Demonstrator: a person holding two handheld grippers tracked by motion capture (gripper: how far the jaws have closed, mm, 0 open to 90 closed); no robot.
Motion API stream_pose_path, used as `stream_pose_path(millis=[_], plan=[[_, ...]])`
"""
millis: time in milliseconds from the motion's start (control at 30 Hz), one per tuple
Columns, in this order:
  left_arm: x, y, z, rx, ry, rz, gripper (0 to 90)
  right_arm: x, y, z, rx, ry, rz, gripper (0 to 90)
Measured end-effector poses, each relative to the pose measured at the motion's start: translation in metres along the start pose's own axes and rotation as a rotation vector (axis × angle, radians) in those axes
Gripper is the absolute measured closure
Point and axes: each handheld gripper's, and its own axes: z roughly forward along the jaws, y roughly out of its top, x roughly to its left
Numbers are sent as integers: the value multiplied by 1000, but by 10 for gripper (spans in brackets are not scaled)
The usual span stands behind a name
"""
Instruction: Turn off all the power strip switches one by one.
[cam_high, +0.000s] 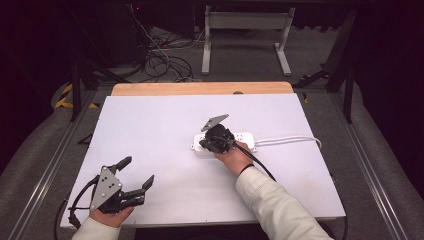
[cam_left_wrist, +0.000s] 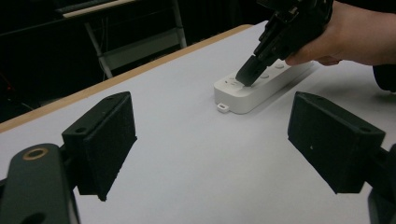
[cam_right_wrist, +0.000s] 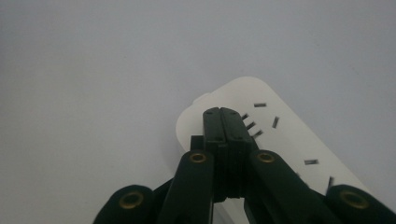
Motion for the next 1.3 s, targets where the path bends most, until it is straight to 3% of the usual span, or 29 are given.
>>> stream_pose_path(millis=[633, 1100, 1167, 1200, 1300], plan=[[-1, 0, 0, 2, -1, 4, 157, 4, -1, 2, 8, -26, 10, 900], [-1, 1, 0, 2, 2, 10, 157, 3, 1, 3, 22, -17, 29, 900], [-1, 0, 0, 3, 0, 5, 157, 4, 3, -1, 7, -30, 19, 900], [-1, 0, 0, 3, 0, 5, 157, 4, 3, -6, -38, 3, 30, 900], [0, 0, 1, 3, 1, 0, 157, 9, 8, -18, -109, -12, 18, 900]])
